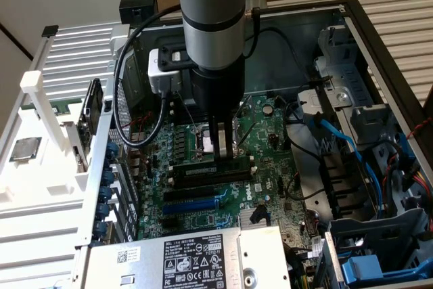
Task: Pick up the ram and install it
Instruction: 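Insert the ram into the slot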
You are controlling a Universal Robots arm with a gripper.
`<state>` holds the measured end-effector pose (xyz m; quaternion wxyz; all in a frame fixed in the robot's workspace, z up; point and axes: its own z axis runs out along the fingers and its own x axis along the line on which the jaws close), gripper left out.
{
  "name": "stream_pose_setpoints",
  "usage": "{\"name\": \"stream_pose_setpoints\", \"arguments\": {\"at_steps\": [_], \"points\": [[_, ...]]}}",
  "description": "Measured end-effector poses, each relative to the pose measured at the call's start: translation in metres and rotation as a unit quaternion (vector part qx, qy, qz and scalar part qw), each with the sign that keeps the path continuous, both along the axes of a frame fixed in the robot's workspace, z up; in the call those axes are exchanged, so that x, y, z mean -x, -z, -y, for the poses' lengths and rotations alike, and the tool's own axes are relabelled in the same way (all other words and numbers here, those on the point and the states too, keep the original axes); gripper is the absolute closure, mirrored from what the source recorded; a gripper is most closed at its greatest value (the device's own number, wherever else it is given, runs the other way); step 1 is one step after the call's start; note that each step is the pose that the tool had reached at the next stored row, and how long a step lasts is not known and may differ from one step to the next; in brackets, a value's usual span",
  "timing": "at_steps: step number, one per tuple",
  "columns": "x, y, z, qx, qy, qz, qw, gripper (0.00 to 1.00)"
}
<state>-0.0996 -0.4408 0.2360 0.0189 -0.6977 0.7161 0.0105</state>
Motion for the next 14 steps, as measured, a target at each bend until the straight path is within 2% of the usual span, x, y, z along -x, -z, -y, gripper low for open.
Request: {"name": "stream_pose_setpoints", "arguments": {"at_steps": [14], "points": [[0.0000,0.0018,-0.0006,0.0001,0.000,-0.0001,1.0000,0.88]]}}
